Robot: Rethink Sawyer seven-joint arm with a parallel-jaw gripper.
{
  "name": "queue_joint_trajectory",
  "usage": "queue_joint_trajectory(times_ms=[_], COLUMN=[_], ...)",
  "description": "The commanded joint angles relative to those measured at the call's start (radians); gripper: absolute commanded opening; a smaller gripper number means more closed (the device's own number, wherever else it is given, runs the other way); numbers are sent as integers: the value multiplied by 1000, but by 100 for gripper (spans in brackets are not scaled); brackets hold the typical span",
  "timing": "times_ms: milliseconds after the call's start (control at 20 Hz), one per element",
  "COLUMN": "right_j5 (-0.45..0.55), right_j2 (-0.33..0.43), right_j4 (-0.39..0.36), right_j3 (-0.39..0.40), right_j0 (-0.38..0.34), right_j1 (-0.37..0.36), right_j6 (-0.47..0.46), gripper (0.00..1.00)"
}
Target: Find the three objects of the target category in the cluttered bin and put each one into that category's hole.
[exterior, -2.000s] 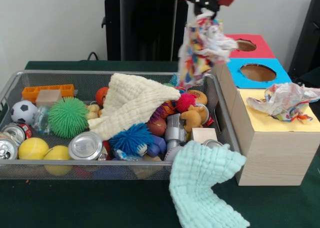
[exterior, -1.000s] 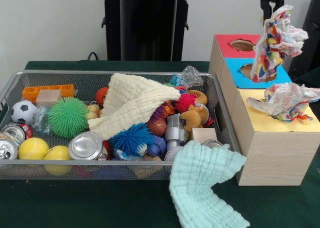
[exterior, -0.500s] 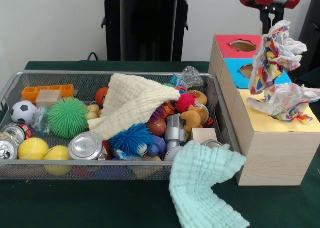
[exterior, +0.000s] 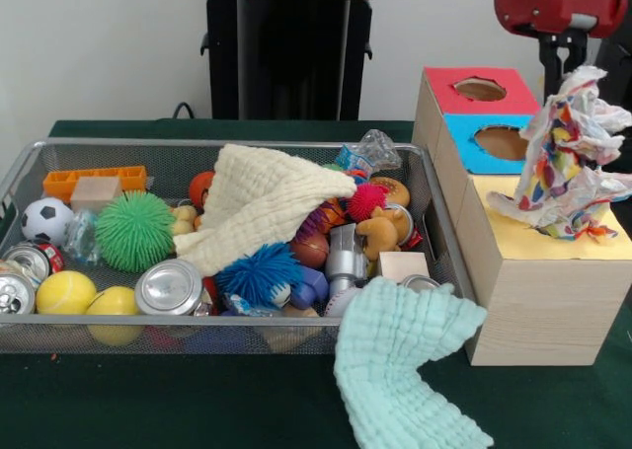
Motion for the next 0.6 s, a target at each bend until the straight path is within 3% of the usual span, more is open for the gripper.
queue_joint_trajectory(times_ms=[50,600], right_j5=[136,122], right_j2=[-42,-125], right_j4=[32,97], right_j3=[-87,-97], right_j0=[46,125], right_j1=[93,170], right_j6=[159,224], gripper=[0,0])
